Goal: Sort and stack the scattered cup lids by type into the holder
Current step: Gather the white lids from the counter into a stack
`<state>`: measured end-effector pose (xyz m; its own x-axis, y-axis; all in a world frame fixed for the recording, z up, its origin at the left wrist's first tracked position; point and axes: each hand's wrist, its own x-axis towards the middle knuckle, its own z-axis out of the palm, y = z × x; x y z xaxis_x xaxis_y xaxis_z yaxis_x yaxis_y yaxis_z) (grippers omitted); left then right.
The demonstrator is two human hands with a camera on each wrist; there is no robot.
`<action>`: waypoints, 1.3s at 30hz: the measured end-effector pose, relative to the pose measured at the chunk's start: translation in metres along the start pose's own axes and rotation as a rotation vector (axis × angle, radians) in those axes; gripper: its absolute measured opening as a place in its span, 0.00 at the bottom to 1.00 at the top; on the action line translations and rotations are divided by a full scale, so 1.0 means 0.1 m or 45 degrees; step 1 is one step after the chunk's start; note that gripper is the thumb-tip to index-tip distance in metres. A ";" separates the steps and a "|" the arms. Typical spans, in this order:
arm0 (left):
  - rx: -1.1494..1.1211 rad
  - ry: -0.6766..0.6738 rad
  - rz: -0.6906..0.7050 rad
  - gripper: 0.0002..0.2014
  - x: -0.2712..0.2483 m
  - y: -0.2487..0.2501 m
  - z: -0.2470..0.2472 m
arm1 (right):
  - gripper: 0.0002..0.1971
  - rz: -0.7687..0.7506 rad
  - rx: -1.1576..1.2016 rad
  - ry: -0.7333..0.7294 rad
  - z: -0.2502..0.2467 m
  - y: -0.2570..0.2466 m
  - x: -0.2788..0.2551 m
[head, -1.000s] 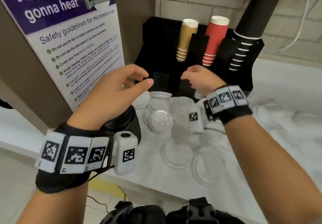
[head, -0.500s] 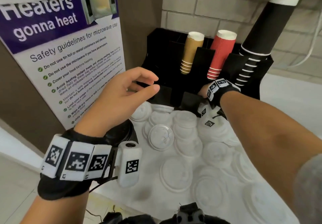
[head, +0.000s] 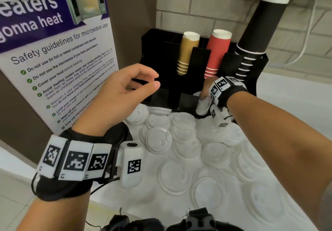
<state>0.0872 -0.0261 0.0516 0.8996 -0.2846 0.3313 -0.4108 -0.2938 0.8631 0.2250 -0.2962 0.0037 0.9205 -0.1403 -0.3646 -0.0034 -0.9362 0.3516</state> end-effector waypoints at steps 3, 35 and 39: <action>-0.013 -0.008 0.005 0.07 0.00 0.01 0.03 | 0.13 0.041 -0.029 0.122 -0.02 0.02 0.00; -0.708 0.254 0.059 0.36 -0.06 -0.12 0.38 | 0.18 -0.661 2.140 0.120 -0.08 -0.47 -1.42; -0.861 0.335 -0.010 0.32 -0.03 -0.15 0.26 | 0.29 -0.730 0.763 0.145 0.10 -0.84 -1.22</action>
<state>0.0870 -0.0445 0.0278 0.9429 -0.0305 0.3316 -0.2994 0.3582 0.8843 0.1093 -0.2038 0.0104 0.8764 0.4135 -0.2469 0.3000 -0.8698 -0.3918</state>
